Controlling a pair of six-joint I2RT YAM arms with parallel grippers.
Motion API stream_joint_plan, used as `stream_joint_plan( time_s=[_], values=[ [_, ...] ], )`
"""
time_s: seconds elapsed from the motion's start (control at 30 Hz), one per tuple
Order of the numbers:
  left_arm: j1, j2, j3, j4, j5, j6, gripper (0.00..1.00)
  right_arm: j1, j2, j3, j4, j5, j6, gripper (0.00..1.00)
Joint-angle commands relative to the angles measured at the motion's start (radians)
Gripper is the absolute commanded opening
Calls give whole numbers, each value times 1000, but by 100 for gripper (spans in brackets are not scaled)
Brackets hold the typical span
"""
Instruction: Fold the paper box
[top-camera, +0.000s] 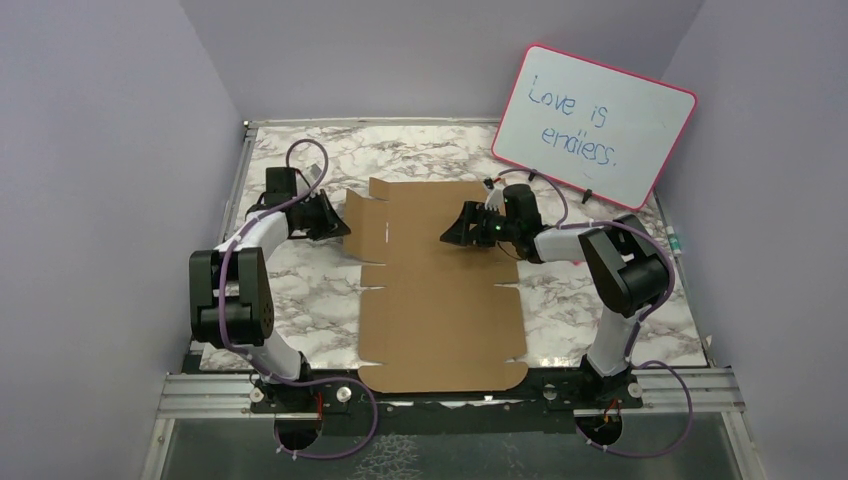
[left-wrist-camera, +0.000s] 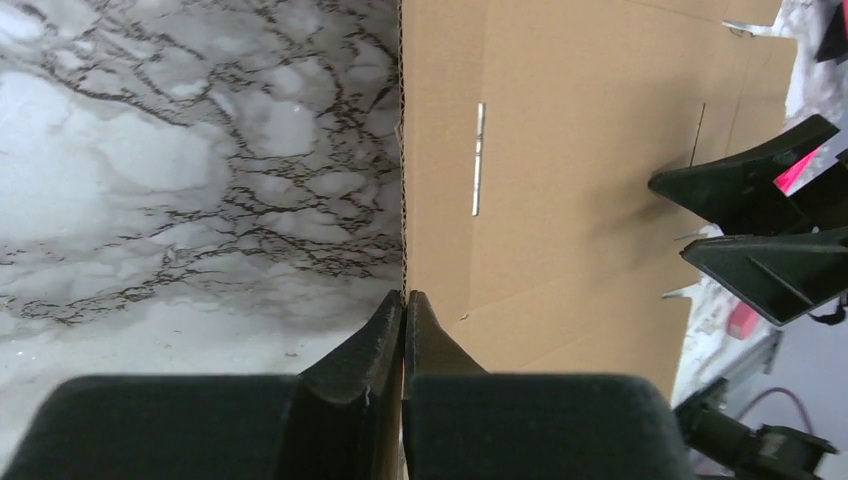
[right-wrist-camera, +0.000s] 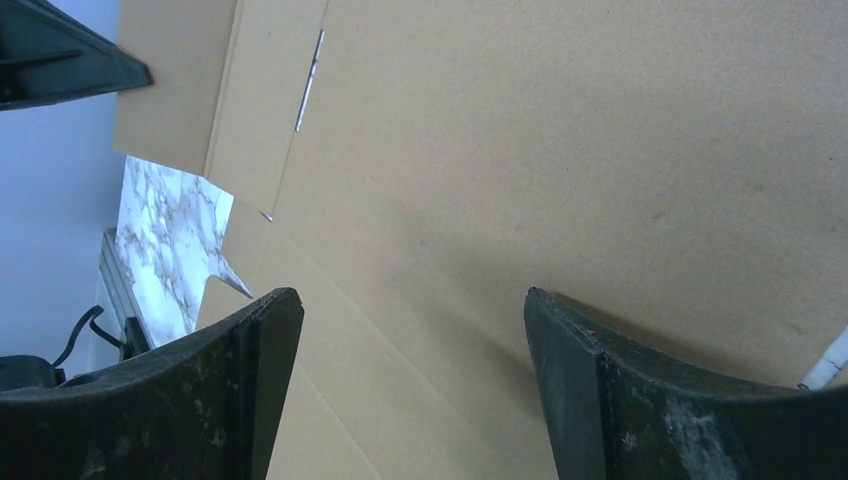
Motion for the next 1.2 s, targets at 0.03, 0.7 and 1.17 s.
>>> stream_joint_plan(
  time_s=[0.03,0.7,1.17],
  values=[
    [-84,-103,8,-59,-199,35,0,12,24,-27,-4,-29,15,87],
    [-554,-55,224,-263,-758,15,0,15,19,-29,-3,-13,30,87],
    [-726,67,338,-299,-839,-2,6,18,17,-35,0,-7,35,87]
  ],
)
